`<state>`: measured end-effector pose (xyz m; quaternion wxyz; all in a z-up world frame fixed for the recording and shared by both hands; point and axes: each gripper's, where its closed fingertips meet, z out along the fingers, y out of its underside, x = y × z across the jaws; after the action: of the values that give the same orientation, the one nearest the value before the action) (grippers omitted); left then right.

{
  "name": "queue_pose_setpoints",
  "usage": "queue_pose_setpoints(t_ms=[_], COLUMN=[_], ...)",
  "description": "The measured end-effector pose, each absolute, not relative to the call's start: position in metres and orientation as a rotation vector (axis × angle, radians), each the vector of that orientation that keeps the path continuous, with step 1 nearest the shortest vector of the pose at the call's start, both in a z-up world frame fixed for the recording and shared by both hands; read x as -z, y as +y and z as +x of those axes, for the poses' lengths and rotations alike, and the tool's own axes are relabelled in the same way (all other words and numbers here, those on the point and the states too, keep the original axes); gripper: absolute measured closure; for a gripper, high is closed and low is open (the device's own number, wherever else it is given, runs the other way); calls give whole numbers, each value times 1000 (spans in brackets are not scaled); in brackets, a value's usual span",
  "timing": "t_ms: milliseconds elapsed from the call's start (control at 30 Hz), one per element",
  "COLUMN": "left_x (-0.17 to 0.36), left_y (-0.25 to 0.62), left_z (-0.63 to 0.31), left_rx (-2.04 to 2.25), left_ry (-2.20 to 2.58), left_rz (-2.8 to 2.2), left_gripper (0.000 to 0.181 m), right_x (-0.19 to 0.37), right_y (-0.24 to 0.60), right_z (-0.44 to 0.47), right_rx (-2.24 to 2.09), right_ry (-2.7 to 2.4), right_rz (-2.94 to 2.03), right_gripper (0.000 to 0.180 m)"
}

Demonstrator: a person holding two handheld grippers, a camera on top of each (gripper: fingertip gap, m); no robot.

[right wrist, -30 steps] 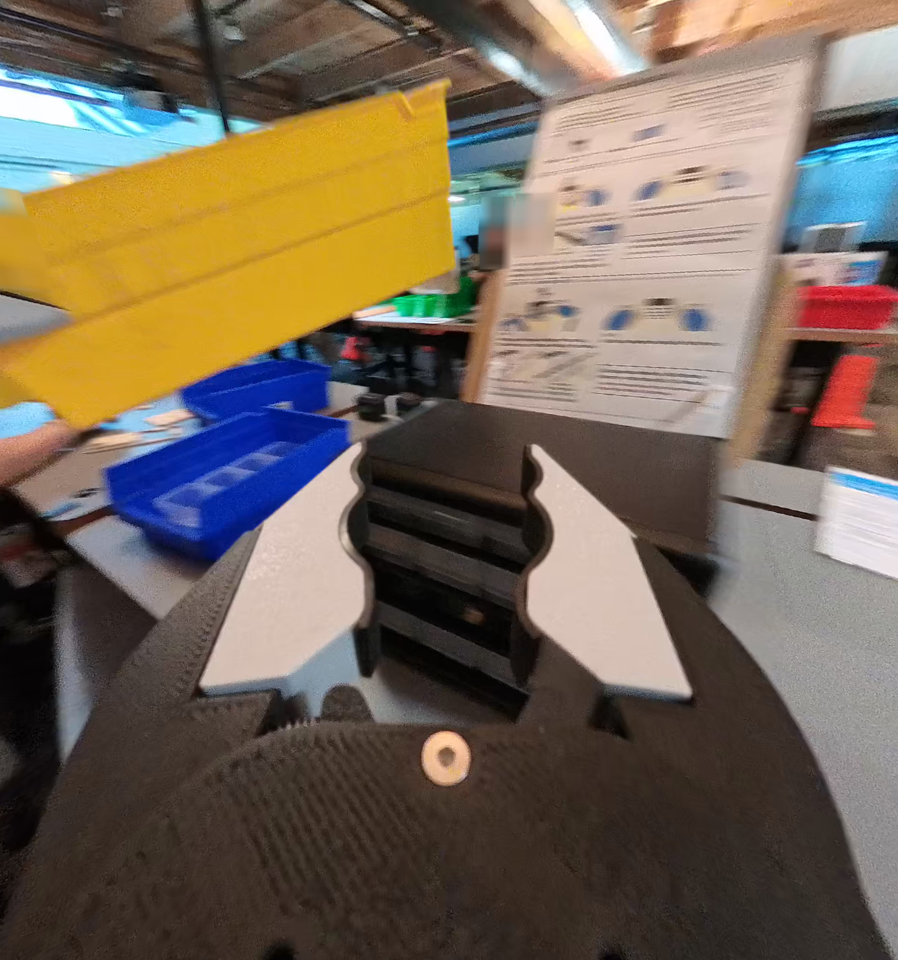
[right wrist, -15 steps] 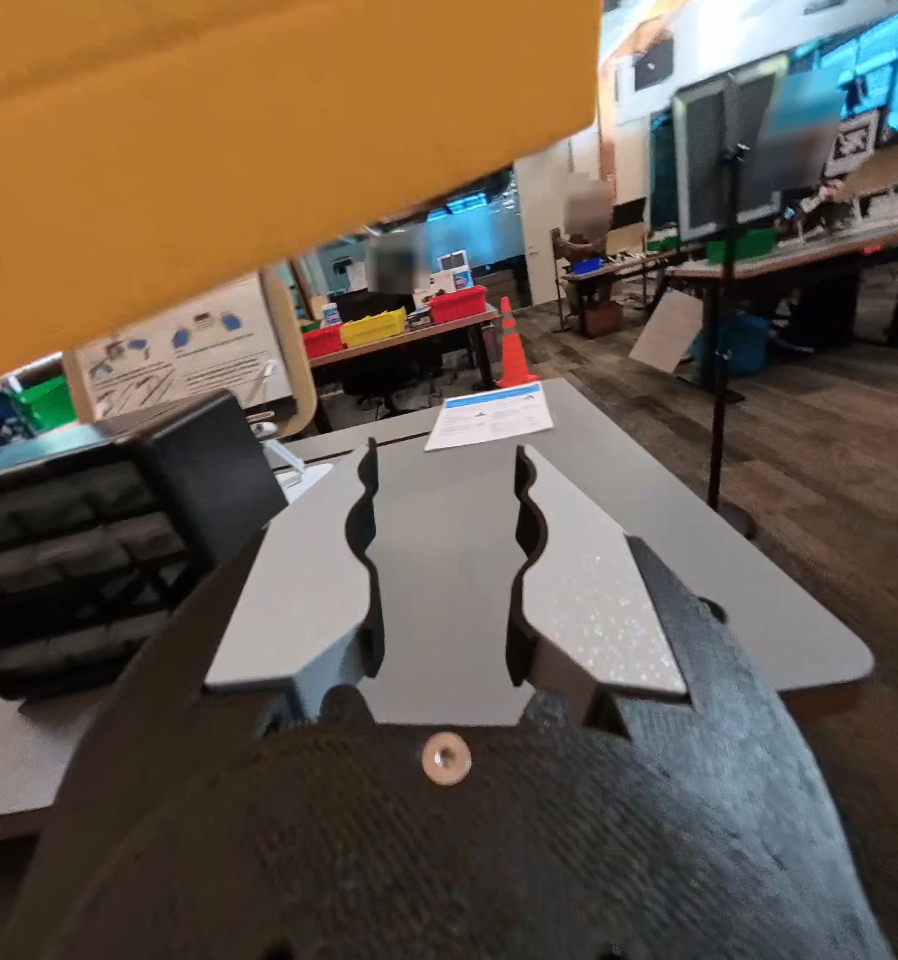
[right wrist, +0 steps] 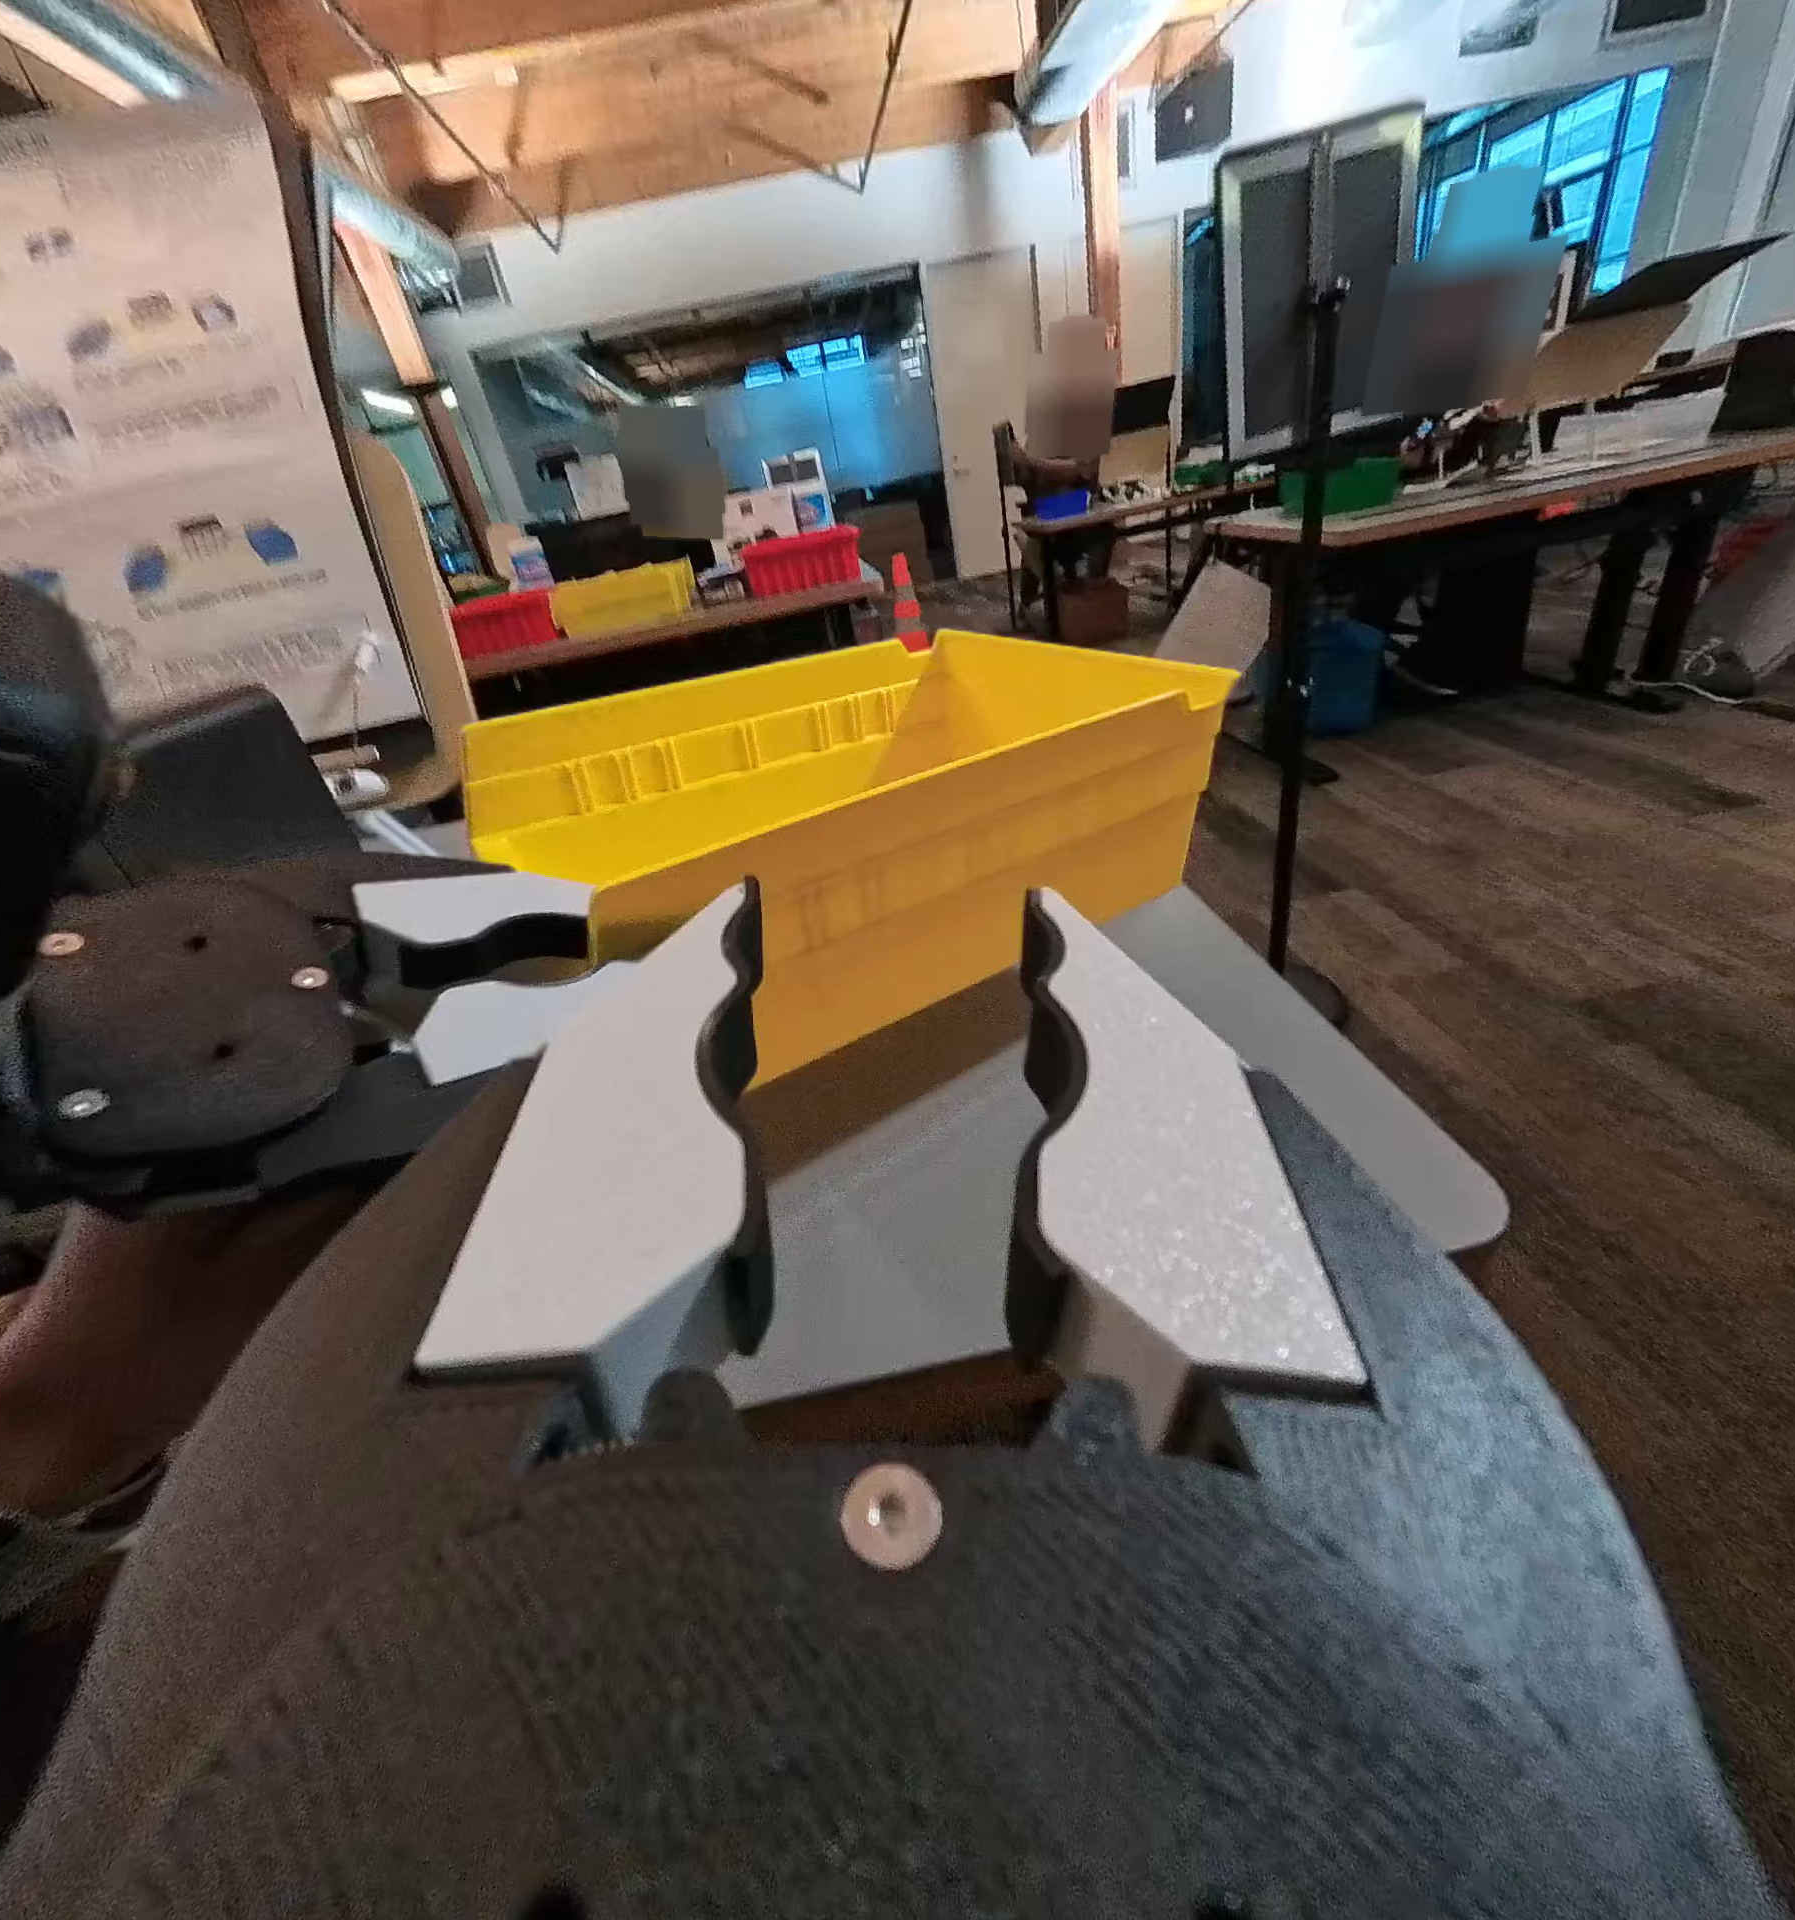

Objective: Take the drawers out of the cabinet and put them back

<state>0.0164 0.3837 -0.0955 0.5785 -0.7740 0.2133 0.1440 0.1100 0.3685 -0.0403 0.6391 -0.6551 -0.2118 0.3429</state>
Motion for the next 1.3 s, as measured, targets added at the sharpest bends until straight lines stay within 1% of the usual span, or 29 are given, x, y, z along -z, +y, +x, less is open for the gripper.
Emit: queue_pose_setpoints(t_ms=[167,333,433,533,567,667,700,733,767,900,1000,1033,1100,1200,1233,1300], left_x=[133,147,157,158,158,156,157,159,162,174,191,198,210,212,210,206], left_y=[397,404,407,402,398,374,361,346,329,254,202,190,180,180,179,172], left_z=[3,-5,-6,-7,-5,-2,-1,-1,-4,-19,-25,-26,-27,-29,-31,-38], left_rx=[-300,-276,-165,-89,-51,57,104,146,168,212,233,231,197,113,110,126], left_ry=[464,392,323,317,340,377,382,390,401,427,409,405,430,512,505,457], left_rz=[-1863,-1867,-1897,-1910,-1921,-1959,-1974,-1987,-1998,-2010,-2001,-2008,-2013,-2005,-1999,-1981], left_gripper=[177,177,177,176,172,139,129,121,116,115,117,120,121,121,121,122], right_x=[58,63,73,82,82,78,76,74,72,93,119,125,129,131,131,134], right_y=[364,363,355,353,355,360,360,358,355,356,363,367,379,393,398,406], right_z=[112,120,104,87,82,69,62,53,43,6,-16,-22,-32,-46,-47,-47], right_rx=[-770,-740,-781,-738,-729,-738,-762,-796,-827,-846,-732,-683,-614,-614,-597,-579], right_ry=[-499,-455,-458,-483,-476,-431,-429,-448,-477,-561,-661,-686,-700,-690,-689,-722], right_rz=[-1563,-1611,-1667,-1703,-1708,-1705,-1693,-1669,-1643,-1659,-1697,-1699,-1697,-1714,-1715,-1710], right_gripper=[130,129,124,123,122,120,116,106,98,90,91,92,96,98,106,131])
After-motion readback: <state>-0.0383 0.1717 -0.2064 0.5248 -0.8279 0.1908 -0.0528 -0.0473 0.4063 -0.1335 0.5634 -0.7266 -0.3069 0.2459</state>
